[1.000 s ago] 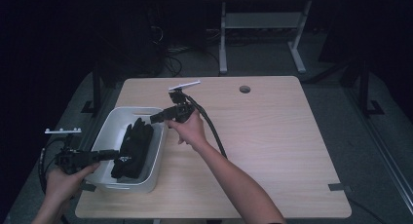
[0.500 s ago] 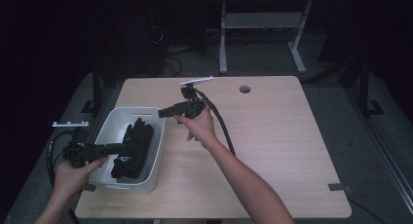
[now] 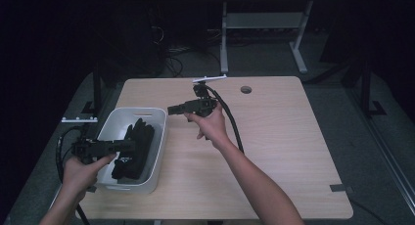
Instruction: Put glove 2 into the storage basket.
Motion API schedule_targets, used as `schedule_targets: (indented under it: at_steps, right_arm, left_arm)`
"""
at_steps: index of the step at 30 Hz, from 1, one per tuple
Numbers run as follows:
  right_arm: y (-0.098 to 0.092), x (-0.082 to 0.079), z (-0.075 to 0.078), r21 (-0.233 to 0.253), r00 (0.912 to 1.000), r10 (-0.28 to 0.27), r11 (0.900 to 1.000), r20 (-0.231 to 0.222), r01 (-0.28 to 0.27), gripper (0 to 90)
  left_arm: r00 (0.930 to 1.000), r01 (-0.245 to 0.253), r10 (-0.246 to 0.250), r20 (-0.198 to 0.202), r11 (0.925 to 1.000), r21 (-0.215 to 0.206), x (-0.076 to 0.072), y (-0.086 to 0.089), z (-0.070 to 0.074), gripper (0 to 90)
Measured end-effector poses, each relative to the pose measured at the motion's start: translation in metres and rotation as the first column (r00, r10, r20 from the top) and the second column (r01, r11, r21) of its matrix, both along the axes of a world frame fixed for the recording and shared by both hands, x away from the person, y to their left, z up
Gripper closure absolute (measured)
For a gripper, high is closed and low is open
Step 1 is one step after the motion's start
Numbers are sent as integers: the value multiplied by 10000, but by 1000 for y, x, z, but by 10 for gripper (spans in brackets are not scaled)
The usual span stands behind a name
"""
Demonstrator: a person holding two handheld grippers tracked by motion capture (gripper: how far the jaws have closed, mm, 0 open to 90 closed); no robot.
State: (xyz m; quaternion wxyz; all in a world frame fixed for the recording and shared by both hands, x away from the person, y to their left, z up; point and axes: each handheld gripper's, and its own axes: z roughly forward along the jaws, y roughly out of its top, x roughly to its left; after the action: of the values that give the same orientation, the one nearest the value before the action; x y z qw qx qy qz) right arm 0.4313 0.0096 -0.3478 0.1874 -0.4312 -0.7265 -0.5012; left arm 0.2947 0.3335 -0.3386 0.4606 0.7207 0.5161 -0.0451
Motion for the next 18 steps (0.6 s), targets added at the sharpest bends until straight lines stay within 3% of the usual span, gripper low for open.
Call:
schedule_targets:
  at_steps: [18]
  right_arm:
    - [-36, 3, 4, 252, 9998, -198, 9995, 54, 197, 503]
  left_arm:
    - [9996, 283, -282, 56, 9994, -203, 8, -29, 8, 422]
